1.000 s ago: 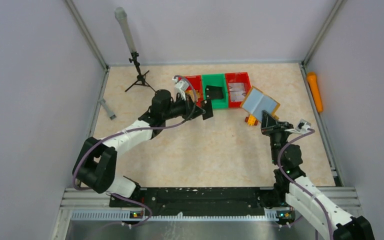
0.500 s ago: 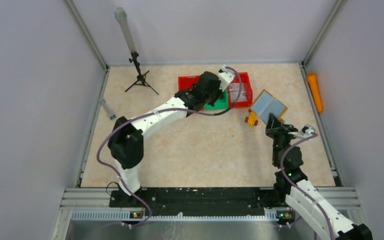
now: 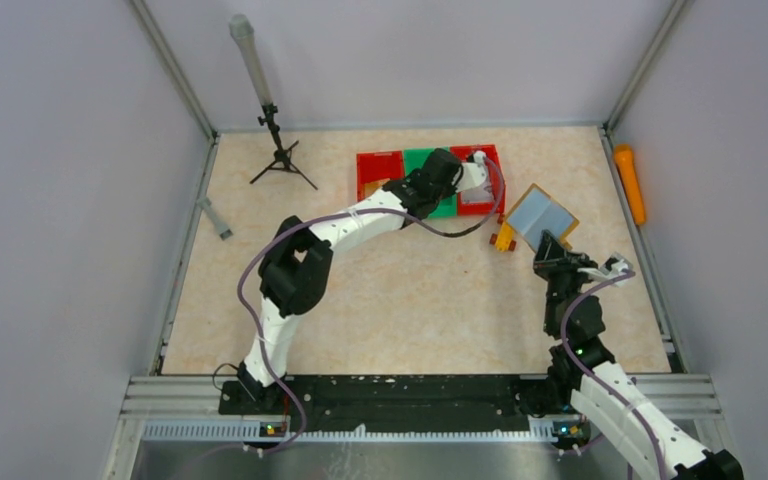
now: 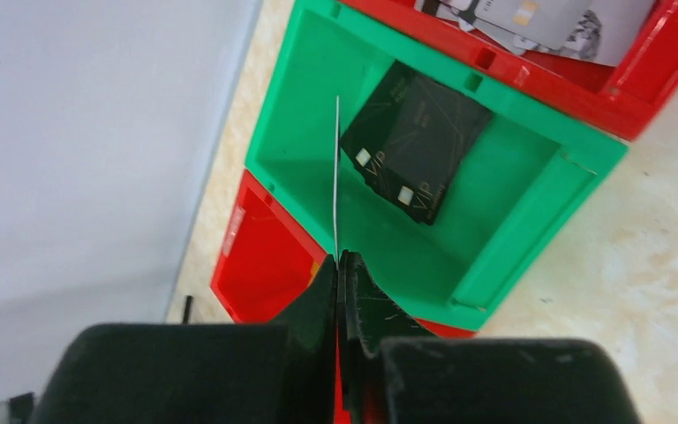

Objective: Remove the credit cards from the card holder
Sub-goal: Place the credit card in the storage box.

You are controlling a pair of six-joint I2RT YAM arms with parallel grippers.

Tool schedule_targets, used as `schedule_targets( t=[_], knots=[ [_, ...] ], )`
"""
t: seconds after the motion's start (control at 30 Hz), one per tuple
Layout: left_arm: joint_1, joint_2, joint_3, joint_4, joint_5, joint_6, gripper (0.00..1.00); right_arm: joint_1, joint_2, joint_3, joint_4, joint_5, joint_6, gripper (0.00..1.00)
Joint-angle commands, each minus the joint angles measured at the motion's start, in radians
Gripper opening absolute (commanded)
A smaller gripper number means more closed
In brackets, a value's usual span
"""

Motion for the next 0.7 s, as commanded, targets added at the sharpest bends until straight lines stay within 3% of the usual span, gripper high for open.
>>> schedule_targets(
  t=[0.0, 0.47, 0.67],
  knots=[
    [-0.006, 0.054, 0.082, 0.116, -0.071, 0.145, 0.00, -0.006, -0.004, 0.003, 0.033, 0.026, 0.003, 0.00],
    [-0.007, 0.297, 0.330, 0.051, -0.194, 0.208, 0.01, -0.007, -0.063, -0.005, -0.007, 0.068, 0.023, 0.00],
    [-0.006, 0.322, 0.327, 0.032, -0.244, 0.227, 0.05, -0.007, -0.056, -0.005, -0.007, 0.066, 0.026, 0.00]
  ],
)
